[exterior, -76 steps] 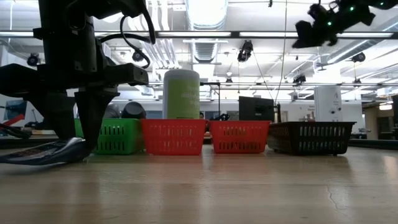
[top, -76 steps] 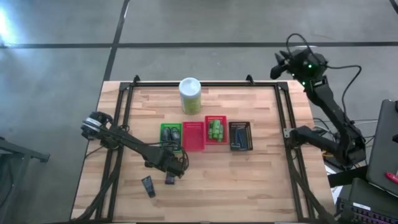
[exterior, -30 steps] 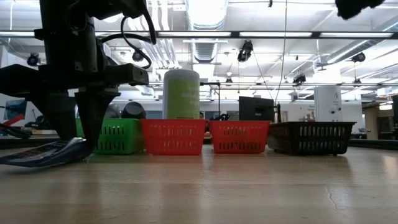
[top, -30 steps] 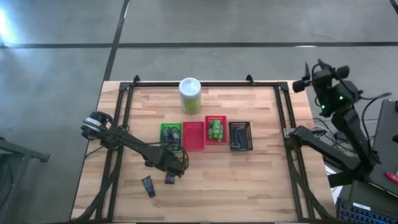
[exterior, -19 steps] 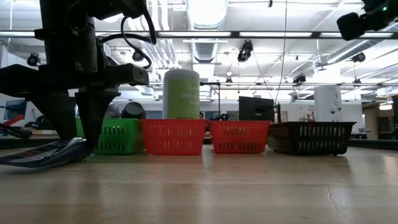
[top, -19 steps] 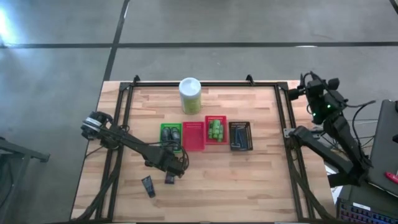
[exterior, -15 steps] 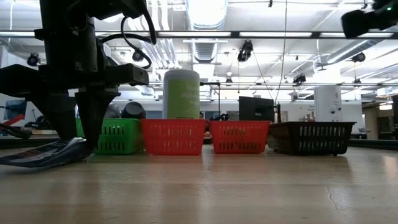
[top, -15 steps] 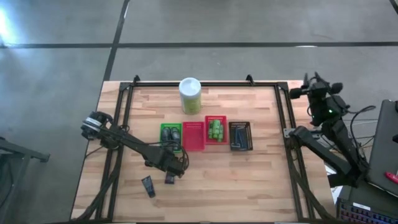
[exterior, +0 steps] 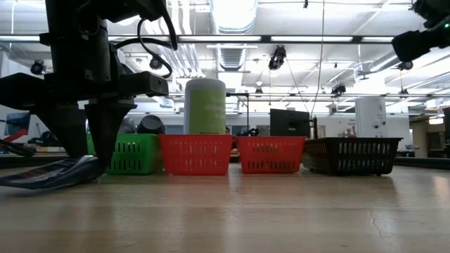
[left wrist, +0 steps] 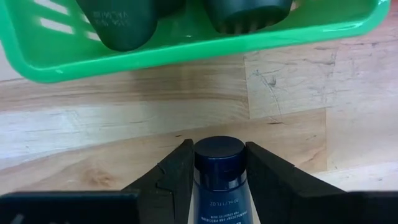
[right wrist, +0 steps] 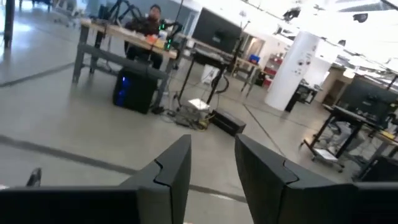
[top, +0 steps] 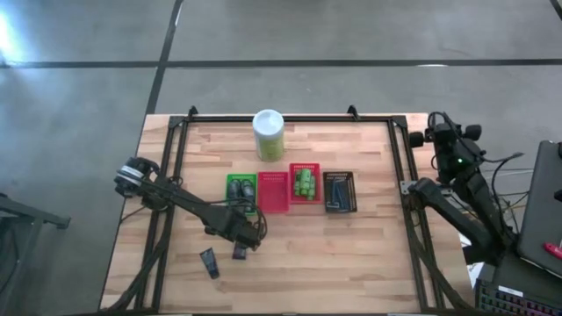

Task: Pick & Place Travel size toiletries
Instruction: Put the blue shaving cream into the left red bin

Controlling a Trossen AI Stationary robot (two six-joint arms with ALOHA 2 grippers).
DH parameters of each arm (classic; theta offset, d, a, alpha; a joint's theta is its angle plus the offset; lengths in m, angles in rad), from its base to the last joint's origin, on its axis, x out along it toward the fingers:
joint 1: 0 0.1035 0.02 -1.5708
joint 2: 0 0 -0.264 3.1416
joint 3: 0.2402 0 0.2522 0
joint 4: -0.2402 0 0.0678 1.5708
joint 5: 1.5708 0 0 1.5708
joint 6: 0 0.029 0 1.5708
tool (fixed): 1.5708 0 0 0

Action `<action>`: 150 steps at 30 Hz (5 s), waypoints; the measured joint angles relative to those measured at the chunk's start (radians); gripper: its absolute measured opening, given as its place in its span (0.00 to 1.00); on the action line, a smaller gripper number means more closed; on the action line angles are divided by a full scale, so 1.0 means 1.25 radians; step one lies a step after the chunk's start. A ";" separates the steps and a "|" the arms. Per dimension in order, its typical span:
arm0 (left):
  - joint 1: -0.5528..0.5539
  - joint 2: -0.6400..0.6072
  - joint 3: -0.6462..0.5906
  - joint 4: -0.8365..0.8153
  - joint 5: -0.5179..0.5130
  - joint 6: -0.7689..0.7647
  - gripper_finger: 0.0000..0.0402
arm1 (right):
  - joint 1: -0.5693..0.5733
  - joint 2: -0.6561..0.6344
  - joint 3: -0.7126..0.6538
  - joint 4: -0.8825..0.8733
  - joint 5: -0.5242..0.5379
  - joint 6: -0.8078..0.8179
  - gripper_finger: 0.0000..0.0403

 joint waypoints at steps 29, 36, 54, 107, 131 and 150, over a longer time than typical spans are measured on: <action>0.006 -0.001 0.000 0.008 -0.004 0.050 0.34 | -0.496 -0.044 -0.300 0.055 0.026 -0.009 0.11; 0.006 -0.001 0.000 0.009 -0.006 0.058 0.34 | -0.391 -0.047 -0.311 0.070 0.053 0.017 0.16; 0.006 -0.001 0.000 0.008 -0.001 0.026 0.34 | -0.338 -0.038 -0.330 0.172 -0.250 0.134 0.31; 0.013 -0.001 0.000 0.002 -0.012 0.066 0.34 | -0.476 -0.058 -0.387 0.427 -0.090 0.608 0.38; 0.017 -0.001 0.000 0.002 -0.012 0.070 0.34 | -0.460 -0.058 -0.387 0.470 -0.273 0.411 0.22; 0.030 -0.001 0.000 -0.001 -0.012 0.087 0.34 | -0.461 -0.058 -0.387 0.473 -0.304 0.209 0.11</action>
